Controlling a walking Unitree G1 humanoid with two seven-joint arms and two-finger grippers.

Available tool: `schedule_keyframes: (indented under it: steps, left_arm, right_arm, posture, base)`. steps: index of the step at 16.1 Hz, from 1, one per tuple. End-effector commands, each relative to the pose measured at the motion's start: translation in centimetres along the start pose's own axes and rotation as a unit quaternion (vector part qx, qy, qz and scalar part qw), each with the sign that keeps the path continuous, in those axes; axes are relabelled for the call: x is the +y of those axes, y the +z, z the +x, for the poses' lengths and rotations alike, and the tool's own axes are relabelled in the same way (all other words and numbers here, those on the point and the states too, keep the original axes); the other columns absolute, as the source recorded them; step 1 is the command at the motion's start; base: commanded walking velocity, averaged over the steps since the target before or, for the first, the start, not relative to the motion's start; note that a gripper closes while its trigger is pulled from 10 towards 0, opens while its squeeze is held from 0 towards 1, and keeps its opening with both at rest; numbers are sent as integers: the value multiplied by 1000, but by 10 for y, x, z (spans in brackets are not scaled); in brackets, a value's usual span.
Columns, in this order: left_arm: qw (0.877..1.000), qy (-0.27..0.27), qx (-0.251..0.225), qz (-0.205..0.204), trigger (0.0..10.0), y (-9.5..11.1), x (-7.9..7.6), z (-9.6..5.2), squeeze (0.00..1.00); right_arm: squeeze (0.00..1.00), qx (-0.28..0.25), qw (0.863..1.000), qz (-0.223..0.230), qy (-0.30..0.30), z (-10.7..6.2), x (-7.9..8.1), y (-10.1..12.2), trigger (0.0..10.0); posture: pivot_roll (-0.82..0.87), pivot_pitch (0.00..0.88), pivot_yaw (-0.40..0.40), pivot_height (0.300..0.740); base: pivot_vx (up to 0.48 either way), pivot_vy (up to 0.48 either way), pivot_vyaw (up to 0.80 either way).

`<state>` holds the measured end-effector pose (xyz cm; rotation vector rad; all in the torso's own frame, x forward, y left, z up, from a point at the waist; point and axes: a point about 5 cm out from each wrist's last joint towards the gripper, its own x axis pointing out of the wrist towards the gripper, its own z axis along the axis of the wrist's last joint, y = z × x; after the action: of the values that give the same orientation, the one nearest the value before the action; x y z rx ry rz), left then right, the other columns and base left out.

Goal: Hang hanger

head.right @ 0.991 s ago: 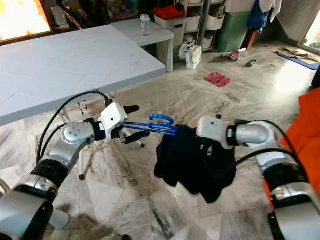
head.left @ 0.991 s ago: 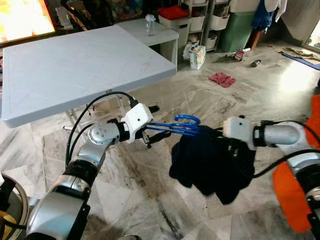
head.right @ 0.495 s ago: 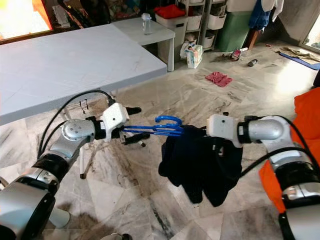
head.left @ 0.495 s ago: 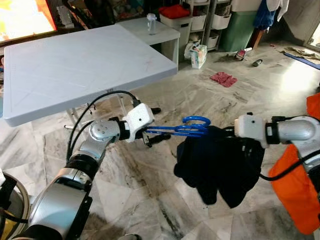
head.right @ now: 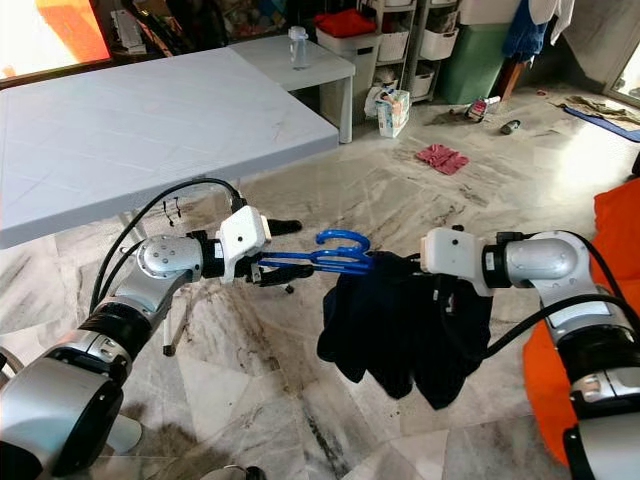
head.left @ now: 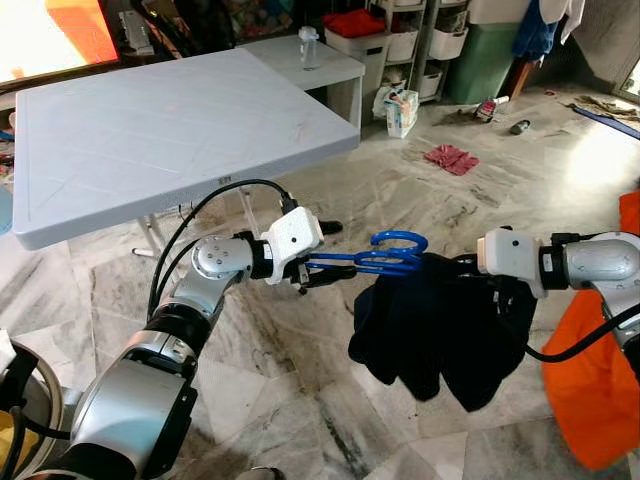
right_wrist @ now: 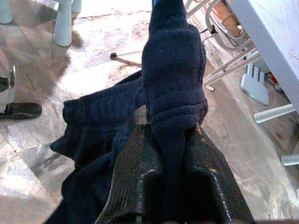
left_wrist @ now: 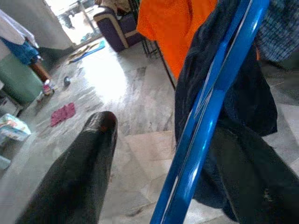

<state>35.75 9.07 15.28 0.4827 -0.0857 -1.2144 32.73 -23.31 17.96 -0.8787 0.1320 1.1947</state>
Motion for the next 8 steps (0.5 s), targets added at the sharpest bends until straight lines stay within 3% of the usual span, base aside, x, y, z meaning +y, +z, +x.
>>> schedule_keyframes:
  steps: [1, 8]
  left_arm:
    - [1000, -3, -6, 3, 0, 4, 4, -1, 0]
    - [1000, -28, -11, -3, 0, 3, 0, 0, 0]
  right_arm:
    - [0, -4, 1000, -20, -5, -5, -4, 5, 10000]
    - [0, -3, 1000, -20, -13, -5, -3, 4, 10000]
  posture:
    - [-67, 0, 37, 740]
    - [-71, 0, 38, 740]
  base:
    - [0, 0, 0]
    - [0, 0, 0]
